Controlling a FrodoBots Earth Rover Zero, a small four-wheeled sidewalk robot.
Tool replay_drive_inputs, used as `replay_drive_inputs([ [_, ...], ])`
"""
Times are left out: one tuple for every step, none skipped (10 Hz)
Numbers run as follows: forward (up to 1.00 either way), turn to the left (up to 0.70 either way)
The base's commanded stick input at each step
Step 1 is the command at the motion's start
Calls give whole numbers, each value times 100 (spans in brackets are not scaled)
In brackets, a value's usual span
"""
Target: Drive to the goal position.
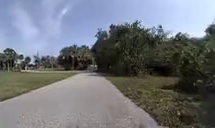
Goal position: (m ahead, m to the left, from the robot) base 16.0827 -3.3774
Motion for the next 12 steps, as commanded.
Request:
replay_drive_inputs([
  [70,13],
  [70,5],
  [70,0],
  [70,0],
  [70,0],
  [70,0],
  [70,0],
  [70,0],
  [70,0],
  [70,0],
  [70,0],
  [70,0],
])
